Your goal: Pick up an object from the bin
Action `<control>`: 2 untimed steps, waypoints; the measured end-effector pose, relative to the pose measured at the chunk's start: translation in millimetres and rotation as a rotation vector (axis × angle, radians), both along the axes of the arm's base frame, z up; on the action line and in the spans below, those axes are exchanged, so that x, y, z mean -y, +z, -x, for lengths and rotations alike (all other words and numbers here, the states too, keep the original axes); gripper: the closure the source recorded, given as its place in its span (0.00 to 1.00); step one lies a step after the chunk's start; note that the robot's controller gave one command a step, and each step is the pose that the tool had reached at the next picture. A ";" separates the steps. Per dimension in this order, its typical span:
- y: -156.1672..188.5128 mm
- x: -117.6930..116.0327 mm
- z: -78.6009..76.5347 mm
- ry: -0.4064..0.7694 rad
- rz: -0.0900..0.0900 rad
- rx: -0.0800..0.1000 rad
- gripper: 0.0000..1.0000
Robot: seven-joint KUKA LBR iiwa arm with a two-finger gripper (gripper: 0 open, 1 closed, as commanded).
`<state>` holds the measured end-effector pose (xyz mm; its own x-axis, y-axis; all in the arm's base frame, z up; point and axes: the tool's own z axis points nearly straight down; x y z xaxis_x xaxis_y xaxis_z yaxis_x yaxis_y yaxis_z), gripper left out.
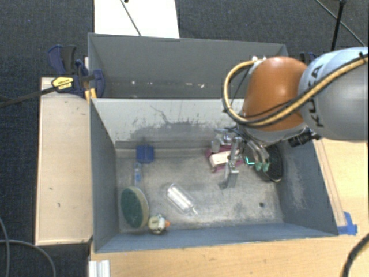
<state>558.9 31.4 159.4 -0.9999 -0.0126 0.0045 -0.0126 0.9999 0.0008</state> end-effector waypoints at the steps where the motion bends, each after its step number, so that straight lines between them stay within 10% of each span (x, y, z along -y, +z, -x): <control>1: -52.1 95.0 -20.4 0.227 0.002 0.004 0.00; 2: -86.1 173.8 -27.4 0.287 -0.002 0.010 0.00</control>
Offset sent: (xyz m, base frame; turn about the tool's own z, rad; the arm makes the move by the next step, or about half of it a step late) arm 0.0204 -0.0911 -0.0511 -0.2323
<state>586.3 -142.3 73.3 -0.9556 -0.2947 -0.0056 -0.2947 0.9556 0.0009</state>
